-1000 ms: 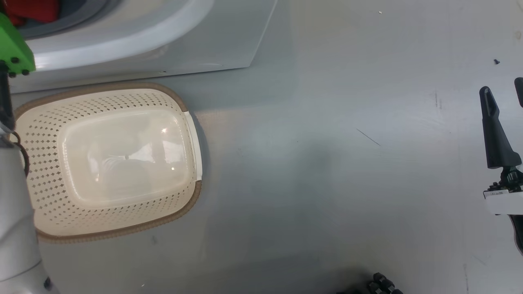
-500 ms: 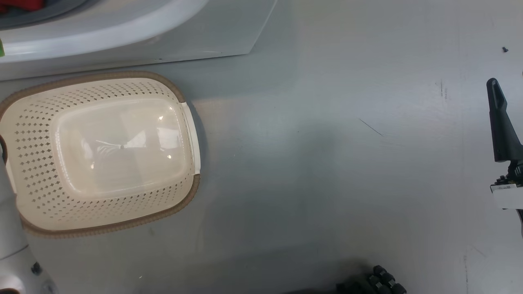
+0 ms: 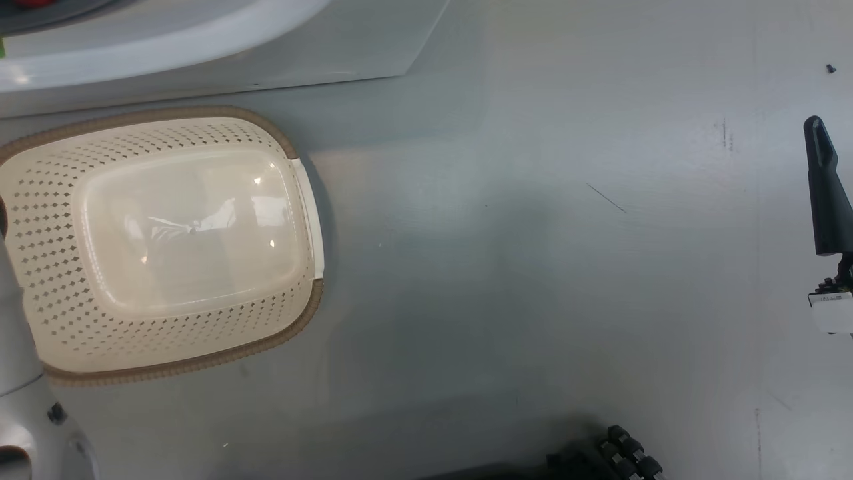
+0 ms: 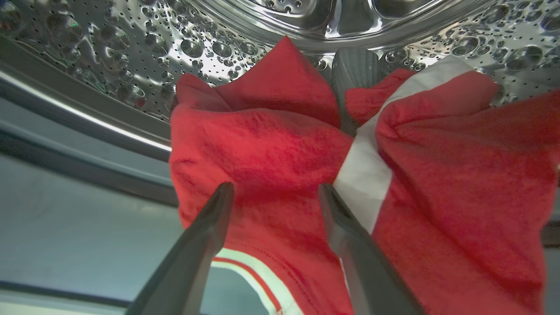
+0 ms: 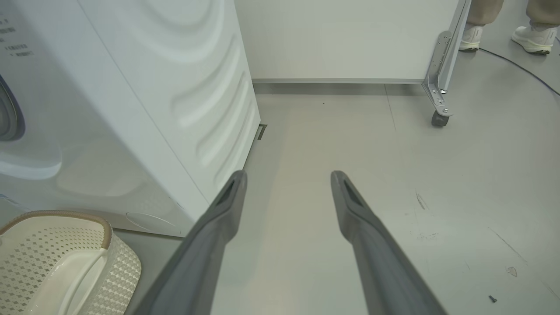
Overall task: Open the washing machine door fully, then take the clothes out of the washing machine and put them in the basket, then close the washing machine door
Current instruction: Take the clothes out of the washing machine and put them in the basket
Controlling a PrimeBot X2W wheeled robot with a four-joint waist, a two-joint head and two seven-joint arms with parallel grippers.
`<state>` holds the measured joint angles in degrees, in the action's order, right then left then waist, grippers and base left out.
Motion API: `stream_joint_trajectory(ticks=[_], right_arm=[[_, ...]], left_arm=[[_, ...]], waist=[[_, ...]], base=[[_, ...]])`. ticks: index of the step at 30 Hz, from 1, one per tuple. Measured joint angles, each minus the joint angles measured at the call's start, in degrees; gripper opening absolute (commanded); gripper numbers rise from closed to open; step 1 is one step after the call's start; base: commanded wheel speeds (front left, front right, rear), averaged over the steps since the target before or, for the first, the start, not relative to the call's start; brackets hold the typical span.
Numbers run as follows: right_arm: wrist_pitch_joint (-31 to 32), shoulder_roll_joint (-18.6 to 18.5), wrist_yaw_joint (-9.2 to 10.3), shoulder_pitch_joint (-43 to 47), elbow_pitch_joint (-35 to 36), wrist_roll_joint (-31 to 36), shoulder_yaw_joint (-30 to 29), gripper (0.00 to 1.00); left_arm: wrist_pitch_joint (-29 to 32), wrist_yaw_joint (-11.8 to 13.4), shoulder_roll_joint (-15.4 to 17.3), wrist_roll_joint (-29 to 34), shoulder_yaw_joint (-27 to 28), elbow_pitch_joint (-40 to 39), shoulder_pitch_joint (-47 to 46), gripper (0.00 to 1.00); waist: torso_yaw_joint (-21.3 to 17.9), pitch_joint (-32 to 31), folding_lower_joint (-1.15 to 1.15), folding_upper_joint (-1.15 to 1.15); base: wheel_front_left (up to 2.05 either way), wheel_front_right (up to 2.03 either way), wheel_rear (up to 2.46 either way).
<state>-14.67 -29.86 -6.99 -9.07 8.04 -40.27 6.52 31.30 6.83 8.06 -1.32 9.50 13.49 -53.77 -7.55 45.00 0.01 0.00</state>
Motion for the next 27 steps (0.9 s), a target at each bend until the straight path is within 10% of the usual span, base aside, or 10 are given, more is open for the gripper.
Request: stream_joint_trajectory(ticks=[18, 19, 20, 27], right_arm=[[0.0, 0.0, 0.00, -0.1, -0.4, 0.0, -0.8, 1.00], [0.0, 0.0, 0.00, -0.1, -0.4, 0.0, -0.8, 1.00], [0.0, 0.0, 0.00, -0.1, -0.4, 0.0, -0.8, 1.00], [0.0, 0.0, 0.00, -0.2, -0.5, 0.0, -0.9, 1.00]], left_arm=[[0.4, 0.0, -1.4, 2.5, 2.6, 4.0, -1.7, 1.00], [0.4, 0.0, -1.5, 2.5, 2.6, 4.2, -1.8, 0.88], [0.4, 0.0, -1.6, 2.5, 2.6, 4.3, -2.0, 0.00], [0.1, 0.0, -2.2, 2.8, 2.8, 5.1, -2.4, 0.00]], waist=[[-0.5, 1.2, 0.00, 0.00], [-0.5, 1.2, 0.00, 0.00], [-0.5, 1.2, -0.01, 0.00], [-0.3, 1.1, 0.00, 0.00]], base=[[0.00, 0.00, 0.00], [0.00, 0.00, 0.00], [0.00, 0.00, 0.00], [0.00, 0.00, 0.00]])
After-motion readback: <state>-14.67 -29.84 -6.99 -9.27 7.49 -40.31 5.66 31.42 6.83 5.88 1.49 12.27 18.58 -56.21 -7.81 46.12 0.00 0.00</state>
